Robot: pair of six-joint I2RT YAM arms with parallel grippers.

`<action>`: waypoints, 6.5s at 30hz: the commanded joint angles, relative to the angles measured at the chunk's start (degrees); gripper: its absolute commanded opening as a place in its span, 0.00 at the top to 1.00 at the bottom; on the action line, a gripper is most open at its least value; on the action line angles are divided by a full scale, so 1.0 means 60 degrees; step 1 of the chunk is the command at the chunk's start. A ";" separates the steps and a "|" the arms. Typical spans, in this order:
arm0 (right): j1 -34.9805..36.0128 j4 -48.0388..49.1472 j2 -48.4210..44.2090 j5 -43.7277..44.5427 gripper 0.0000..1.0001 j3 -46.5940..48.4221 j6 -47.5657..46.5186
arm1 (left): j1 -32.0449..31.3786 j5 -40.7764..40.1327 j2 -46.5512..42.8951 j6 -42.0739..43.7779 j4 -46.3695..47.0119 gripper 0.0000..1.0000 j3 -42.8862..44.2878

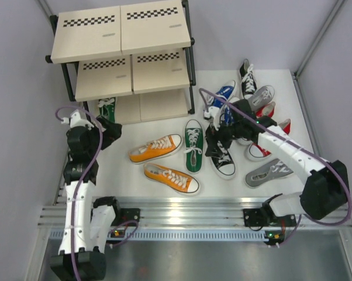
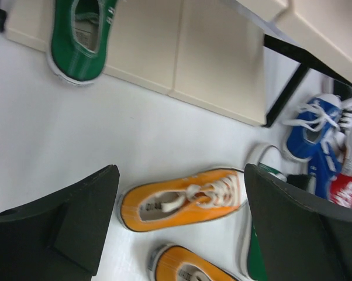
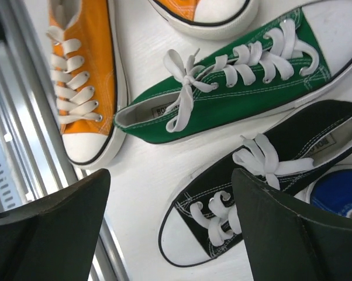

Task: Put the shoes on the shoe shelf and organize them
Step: Place the shoe at the shoe shelf, then pick up the shoe at the center of the board.

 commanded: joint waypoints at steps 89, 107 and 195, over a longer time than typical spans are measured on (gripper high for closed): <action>-0.0004 0.2479 -0.0037 -0.2577 0.99 0.1015 0.4341 | -0.9596 -0.2518 0.5233 -0.2360 -0.0134 1.00 0.2924; -0.1000 0.3058 -0.0432 -0.2958 0.34 0.0123 0.5216 | -0.9596 -0.2666 0.2258 -0.0202 -0.0617 1.00 0.1751; -0.2538 0.9406 0.1398 -0.2987 1.00 -0.0875 1.2118 | -1.0211 0.0353 0.4499 0.1541 0.0980 0.42 0.3715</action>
